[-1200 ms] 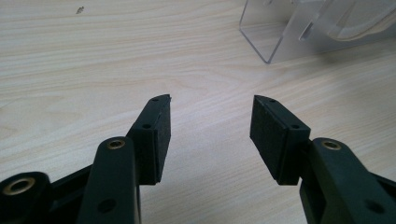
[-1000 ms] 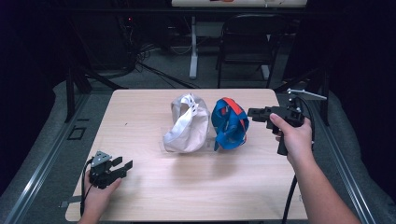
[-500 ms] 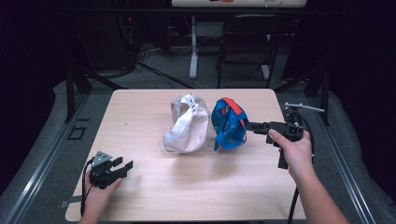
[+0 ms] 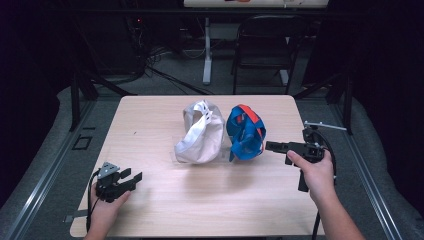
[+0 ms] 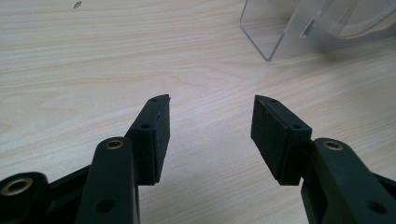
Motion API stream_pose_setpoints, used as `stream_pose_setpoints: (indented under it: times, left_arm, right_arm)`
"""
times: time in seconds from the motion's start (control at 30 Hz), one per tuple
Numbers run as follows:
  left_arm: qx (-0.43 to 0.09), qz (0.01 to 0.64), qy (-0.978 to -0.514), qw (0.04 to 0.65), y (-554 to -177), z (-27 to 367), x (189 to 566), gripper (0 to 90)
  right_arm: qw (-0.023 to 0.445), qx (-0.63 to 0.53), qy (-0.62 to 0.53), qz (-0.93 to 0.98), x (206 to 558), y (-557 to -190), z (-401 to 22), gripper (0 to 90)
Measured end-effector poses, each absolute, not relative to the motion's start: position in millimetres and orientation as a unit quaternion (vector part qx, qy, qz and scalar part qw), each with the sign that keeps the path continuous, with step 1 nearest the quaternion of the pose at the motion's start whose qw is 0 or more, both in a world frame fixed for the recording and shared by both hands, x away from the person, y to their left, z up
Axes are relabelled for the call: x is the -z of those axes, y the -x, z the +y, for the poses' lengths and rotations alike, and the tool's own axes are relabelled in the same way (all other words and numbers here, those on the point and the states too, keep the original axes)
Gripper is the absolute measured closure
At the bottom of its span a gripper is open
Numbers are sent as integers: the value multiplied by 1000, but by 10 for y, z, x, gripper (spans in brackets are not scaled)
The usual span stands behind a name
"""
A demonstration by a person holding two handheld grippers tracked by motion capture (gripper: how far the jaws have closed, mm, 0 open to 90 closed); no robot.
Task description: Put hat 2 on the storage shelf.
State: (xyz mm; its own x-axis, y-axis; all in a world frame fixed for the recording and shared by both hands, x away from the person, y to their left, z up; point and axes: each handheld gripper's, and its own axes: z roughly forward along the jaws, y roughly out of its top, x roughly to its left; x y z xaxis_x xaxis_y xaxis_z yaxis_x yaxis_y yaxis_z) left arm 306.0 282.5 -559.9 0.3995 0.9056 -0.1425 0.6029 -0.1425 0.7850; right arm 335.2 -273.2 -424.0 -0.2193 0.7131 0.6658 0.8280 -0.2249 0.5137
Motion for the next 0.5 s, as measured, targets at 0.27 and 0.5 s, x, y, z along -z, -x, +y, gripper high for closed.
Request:
stream_pose_setpoints:
  times: [0.27,0.5]
  left_arm:
    - [-192,515,-729,408,-3060,2813,5608,474]
    - [-191,514,-731,406,-3056,2805,5611,472]
  right_arm:
    - [35,466,611,-638,4409,-3151,-2749,473]
    - [7,466,586,-662,4672,-2943,-2718,455]
